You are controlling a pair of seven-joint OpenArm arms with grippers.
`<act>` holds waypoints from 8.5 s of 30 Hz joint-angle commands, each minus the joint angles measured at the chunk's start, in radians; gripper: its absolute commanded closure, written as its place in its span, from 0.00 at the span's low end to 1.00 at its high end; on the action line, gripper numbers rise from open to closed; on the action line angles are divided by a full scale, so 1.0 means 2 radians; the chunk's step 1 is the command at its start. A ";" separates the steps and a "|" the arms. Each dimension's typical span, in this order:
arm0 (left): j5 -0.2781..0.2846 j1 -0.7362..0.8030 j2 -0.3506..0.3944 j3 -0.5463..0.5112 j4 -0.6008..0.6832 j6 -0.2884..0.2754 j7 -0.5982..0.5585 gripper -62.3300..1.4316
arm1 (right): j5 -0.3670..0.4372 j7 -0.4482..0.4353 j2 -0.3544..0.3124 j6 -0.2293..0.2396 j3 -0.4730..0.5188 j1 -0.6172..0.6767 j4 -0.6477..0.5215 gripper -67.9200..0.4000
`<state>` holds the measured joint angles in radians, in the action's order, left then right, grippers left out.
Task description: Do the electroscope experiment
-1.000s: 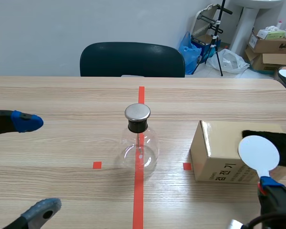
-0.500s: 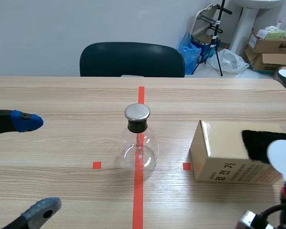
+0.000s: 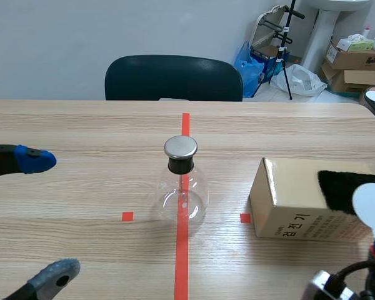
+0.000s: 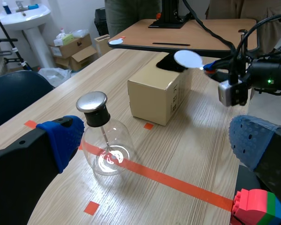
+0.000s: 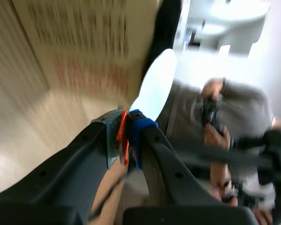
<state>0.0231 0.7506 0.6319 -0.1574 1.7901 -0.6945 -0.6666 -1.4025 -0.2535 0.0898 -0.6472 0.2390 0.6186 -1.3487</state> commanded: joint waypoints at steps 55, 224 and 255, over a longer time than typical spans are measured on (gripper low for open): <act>0.005 0.000 -0.002 0.002 0.002 -0.001 -0.008 0.00 | -0.004 -0.030 -0.007 -0.006 0.002 -0.002 -0.006 0.98; -0.009 -0.431 -0.101 0.315 -0.393 0.053 0.109 0.93 | -0.029 0.339 -0.176 0.038 -0.449 -0.136 -0.081 0.98; -0.008 -0.431 -0.101 0.315 -0.393 0.053 0.109 0.93 | -0.029 0.345 -0.176 0.038 -0.449 -0.136 -0.081 0.98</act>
<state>-0.0040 -0.1005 0.4324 0.4740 0.9890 -0.5873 -0.4377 -1.4601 0.4286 -0.2604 -0.5606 -0.6571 0.3607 -1.4864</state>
